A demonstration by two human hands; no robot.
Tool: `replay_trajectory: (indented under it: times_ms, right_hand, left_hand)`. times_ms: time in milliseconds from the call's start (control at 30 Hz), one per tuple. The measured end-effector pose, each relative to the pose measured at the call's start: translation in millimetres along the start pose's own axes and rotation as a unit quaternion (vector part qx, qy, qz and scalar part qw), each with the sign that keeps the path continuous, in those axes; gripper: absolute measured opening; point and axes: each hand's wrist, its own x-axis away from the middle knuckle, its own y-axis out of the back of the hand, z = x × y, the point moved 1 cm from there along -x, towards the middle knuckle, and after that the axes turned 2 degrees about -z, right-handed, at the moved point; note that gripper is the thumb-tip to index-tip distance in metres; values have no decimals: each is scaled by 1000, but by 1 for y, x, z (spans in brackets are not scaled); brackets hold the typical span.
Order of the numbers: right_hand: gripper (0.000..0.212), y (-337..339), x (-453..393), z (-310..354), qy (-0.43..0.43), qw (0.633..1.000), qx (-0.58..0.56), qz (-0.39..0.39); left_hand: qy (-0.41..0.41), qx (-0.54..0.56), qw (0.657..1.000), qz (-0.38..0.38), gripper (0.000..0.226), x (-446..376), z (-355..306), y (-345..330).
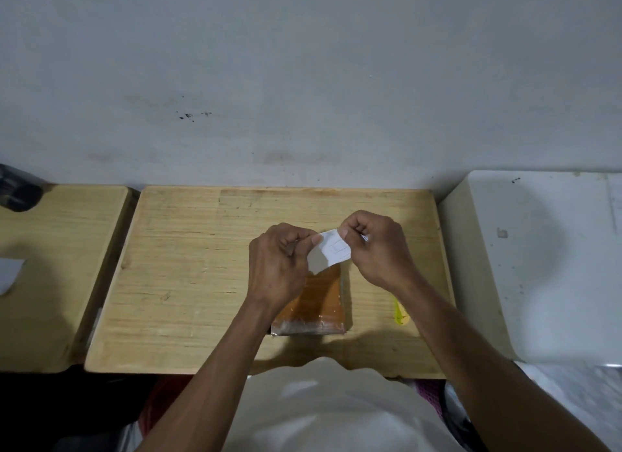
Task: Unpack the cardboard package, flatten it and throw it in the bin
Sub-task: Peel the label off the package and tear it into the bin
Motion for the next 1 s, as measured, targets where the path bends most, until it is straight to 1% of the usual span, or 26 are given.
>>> replay_trajectory:
  times_ms: [67, 100, 167, 200, 233, 267, 300, 367, 433, 467, 567, 700, 800, 867, 933, 1000]
  right_hand:
    - [13, -2, 2, -4, -79, 994, -53, -50]
    - [15, 2, 1, -14, -135, 980, -109, -97]
    - [17, 26, -2, -40, -232, 923, -224, -211]
    - [16, 41, -2, -50, -255, 906, -240, -238]
    - [16, 52, -1, -57, -254, 911, -223, -238]
    - [17, 57, 0, -58, -235, 922, -211, -226]
    - [18, 58, 1, -52, -198, 936, -209, -204]
    - [17, 48, 4, -25, -112, 961, -220, -127]
    - [12, 33, 5, -2, -48, 977, -196, -66]
    - [9, 27, 4, 6, -31, 984, -170, -46]
    - [7, 17, 0, 14, -14, 994, -109, -26]
    - [8, 11, -2, 5, -41, 992, -117, -8]
    - [12, 8, -2, 1, -38, 994, -102, 9]
    - [14, 9, -3, 0, -21, 996, -82, 26]
    - [12, 10, -5, -1, 22, 997, -40, 57]
    - [10, 10, -6, -1, 52, 995, 3, 91]
  left_hand:
    - [-2, 4, 1000, -22, 8, 3, -6, -1]
    - [24, 25, 999, -41, 9, 3, -5, 2]
    - [93, 88, 988, -85, 7, 1, 2, 16]
    - [117, 110, 982, -94, 6, -3, 8, 24]
    - [136, 120, 980, -86, 5, -7, 15, 29]
    - [151, 122, 979, -62, 6, -11, 20, 31]
    - [159, 118, 980, -30, 8, -15, 24, 28]
    - [166, 111, 979, 27, 13, -17, 23, 14]
    - [165, 108, 979, 58, 15, -14, 16, 2]
    - [160, 112, 978, 67, 15, -13, 13, -2]
    - [139, 127, 978, 88, 13, -10, 4, -8]
    - [142, 154, 974, 86, 9, -9, 0, -12]
    - [136, 153, 975, 91, 7, -10, 0, -12]
    - [125, 148, 976, 98, 7, -11, 1, -11]
    - [119, 139, 977, 107, 6, -13, 2, -8]
    - [110, 107, 980, 129, 7, -16, 3, -5]
